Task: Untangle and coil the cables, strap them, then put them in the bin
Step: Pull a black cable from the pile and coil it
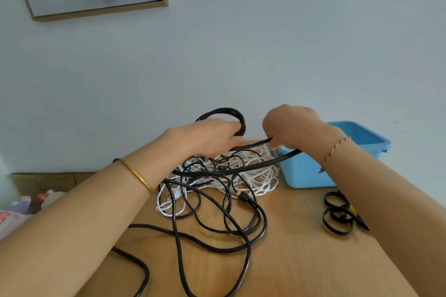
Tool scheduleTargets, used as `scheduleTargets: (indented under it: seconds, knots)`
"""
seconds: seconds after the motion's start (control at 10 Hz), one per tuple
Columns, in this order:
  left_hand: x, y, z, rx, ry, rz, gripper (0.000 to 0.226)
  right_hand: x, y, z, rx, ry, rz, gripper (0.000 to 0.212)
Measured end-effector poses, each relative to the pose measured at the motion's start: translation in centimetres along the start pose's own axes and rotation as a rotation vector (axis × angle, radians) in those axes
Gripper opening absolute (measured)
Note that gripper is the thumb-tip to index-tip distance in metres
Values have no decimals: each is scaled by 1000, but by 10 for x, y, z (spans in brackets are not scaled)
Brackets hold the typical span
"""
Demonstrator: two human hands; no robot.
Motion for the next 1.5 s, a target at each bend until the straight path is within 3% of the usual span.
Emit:
scheduleTargets:
  seconds: [0.1, 0.3, 0.4, 0.6, 0.7, 0.8, 0.9, 1.0, 1.1, 1.3, 1.5]
  knots:
    - [4, 8, 5, 116, -10, 307, 37, 5, -18, -2, -205, -45, 114, 19]
    - [8, 8, 19, 258, -3, 381, 32, 18, -18, 5, -627, -273, 152, 31]
    - [2, 8, 22, 352, -17, 654, 27, 14, -13, 5, -771, -292, 146, 36]
    - [-15, 0, 30, 529, 137, 1325, 44, 13, -4, 1, -829, -251, 80, 34]
    - [-25, -3, 32, 585, 234, 1630, 59, 8, 8, -1, -775, -177, -64, 34]
    - [-25, -15, 25, 467, 289, 1831, 62, 2, 29, -5, -680, -12, -177, 36]
    - [-16, -29, 11, 265, 260, 2027, 61, 4, 62, -12, -405, 133, -395, 22]
    - [-7, -29, 2, 57, 161, 2187, 58, 17, 78, -5, -272, 168, -698, 25]
    - [4, -25, -10, -131, 131, 2333, 47, 41, 78, 0, -225, 86, -909, 25]
    - [33, -23, -17, -472, -17, 2231, 39, 73, 63, 11, -120, -83, -857, 22]
    - [36, -24, -15, -477, -33, 1887, 22, 76, 55, 24, -53, -114, -784, 24]
Point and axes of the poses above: each hand's wrist, its own z-axis away from the middle knuckle, its own y-axis out of the palm, x = y × z, the point moved 9 cm from there along -z, towards the middle knuckle, and after that the axes turned 2 degrees about -y, right-handed, at the moved point
